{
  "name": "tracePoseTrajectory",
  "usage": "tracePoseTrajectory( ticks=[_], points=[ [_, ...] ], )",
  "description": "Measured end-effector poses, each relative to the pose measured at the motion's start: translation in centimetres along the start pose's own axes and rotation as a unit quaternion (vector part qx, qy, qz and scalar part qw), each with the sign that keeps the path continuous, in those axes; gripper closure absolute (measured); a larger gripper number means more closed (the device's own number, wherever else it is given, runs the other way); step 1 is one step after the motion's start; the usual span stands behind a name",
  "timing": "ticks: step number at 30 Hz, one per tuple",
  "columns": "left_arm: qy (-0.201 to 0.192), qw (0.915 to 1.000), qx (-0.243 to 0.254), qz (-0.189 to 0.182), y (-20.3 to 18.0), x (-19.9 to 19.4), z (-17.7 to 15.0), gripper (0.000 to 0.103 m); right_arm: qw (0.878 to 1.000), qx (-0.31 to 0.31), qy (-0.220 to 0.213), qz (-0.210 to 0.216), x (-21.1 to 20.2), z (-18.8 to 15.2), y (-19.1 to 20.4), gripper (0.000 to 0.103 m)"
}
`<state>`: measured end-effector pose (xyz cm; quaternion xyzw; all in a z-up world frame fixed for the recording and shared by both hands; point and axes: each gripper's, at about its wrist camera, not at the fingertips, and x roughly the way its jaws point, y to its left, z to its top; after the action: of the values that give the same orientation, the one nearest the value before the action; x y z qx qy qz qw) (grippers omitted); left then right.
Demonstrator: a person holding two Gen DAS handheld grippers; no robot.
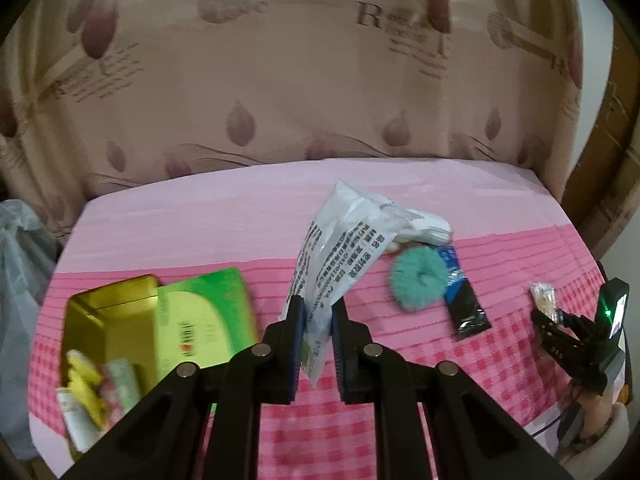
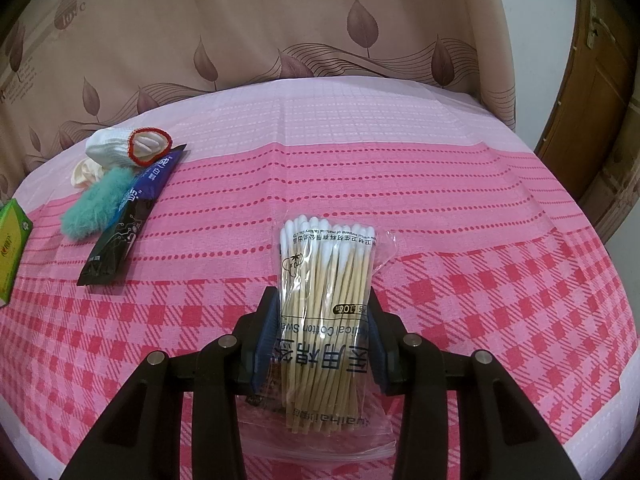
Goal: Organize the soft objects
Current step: 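Carry the white packet into the gold tin and open the left gripper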
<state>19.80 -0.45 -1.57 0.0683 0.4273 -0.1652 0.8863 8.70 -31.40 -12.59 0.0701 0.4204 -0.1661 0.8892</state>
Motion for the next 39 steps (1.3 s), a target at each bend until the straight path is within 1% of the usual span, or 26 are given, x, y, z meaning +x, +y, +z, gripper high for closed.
tracePoseTrajectory(
  ticks=[6, 11, 14, 17, 20, 24, 32, 39],
  points=[
    [-0.005, 0.9987, -0.023, 0.044, 5.0, -1.7, -0.3, 0.090, 1.000, -0.003, 0.000, -0.001, 0.0, 0.0, 0.1, 0.065],
    [-0.002, 0.9950, -0.051, 0.086, 9.6, -2.2, -0.7, 0.090, 1.000, -0.005, 0.000, -0.003, 0.0, 0.1, 0.2, 0.065],
    [0.007, 0.9911, -0.072, 0.111, 12.8, -1.9, -1.2, 0.090, 1.000, -0.006, 0.000, -0.003, 0.0, 0.0, 0.3, 0.066],
    [0.019, 0.9874, -0.091, 0.128, 15.5, -1.3, -2.0, 0.090, 1.000, -0.006, 0.000, -0.004, 0.0, 0.0, 0.3, 0.066],
    [0.034, 0.9843, -0.105, 0.138, 17.3, -0.2, -2.8, 0.090, 1.000, -0.008, 0.000, -0.005, 0.0, 0.0, 0.2, 0.066],
    [0.056, 0.9795, -0.115, 0.156, 18.5, 2.0, -3.8, 0.090, 1.000, -0.009, 0.000, -0.006, 0.0, 0.0, 0.2, 0.066],
    [0.083, 0.9761, -0.122, 0.160, 19.0, 5.0, -4.9, 0.090, 1.000, -0.010, 0.000, -0.006, 0.1, 0.0, 0.2, 0.065],
    [0.090, 0.9756, -0.123, 0.158, 18.7, 5.4, -5.0, 0.087, 1.000, -0.010, 0.000, -0.007, 0.1, 0.0, 0.3, 0.065]
  ],
)
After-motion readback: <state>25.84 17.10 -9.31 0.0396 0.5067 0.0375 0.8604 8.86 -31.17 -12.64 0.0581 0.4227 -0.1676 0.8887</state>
